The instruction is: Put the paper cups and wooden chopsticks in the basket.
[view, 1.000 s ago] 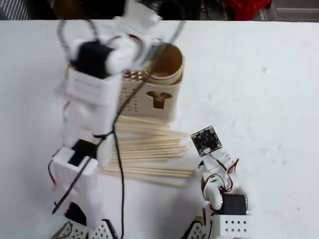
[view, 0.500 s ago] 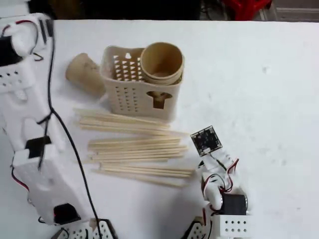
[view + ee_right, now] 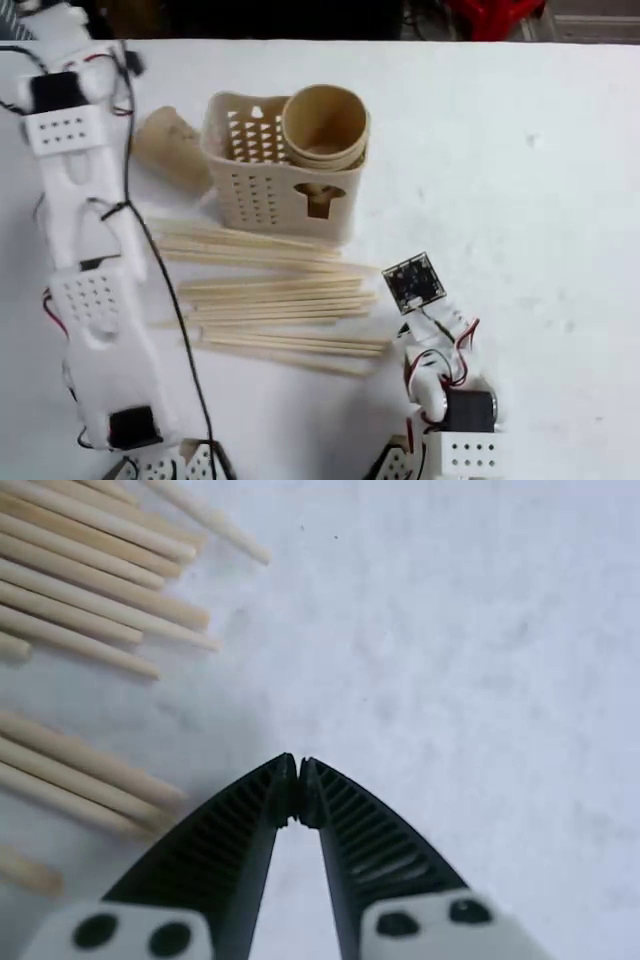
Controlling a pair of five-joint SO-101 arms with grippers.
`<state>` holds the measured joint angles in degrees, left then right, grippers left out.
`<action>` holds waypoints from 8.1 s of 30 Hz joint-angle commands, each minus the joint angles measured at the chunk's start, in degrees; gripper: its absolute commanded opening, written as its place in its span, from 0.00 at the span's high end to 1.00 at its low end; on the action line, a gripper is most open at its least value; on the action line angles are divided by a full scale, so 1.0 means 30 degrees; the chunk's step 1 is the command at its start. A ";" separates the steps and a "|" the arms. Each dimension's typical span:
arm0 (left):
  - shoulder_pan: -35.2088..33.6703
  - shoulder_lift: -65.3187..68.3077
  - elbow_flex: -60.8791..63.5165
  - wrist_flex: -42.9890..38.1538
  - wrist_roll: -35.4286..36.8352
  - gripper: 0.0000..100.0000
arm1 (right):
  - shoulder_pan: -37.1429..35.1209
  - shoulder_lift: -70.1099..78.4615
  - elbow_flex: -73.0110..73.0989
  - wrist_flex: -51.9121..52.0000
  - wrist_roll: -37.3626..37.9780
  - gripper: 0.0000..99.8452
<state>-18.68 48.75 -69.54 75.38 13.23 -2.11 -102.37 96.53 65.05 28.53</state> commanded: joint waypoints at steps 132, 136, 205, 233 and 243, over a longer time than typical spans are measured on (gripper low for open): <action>-0.3678 -0.2271 -0.8615 0.9114 -1.5326 0.98 | 0.0015 -0.0249 0.0117 0.0161 0.0147 0.98; -0.4498 -0.2564 -0.8586 0.9143 -1.4359 0.98 | 0.0015 -0.0249 0.0117 0.0161 0.0147 0.98; -1.0388 -3.1956 4.2403 -0.6681 -1.8901 0.94 | 0.0132 -0.0249 0.0117 0.0220 0.0147 0.98; -1.1824 -3.1897 4.4044 -0.9495 -1.8901 0.89 | 0.0132 -0.0249 0.0117 0.0220 0.0147 0.98; -1.1766 -3.1927 4.4806 -1.0081 -1.8930 0.98 | 0.0132 -0.0249 0.0117 0.0220 0.0147 0.98</action>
<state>-53.67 -46.37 64.88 46.46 -43.82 -2.11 -102.37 96.53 65.23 28.53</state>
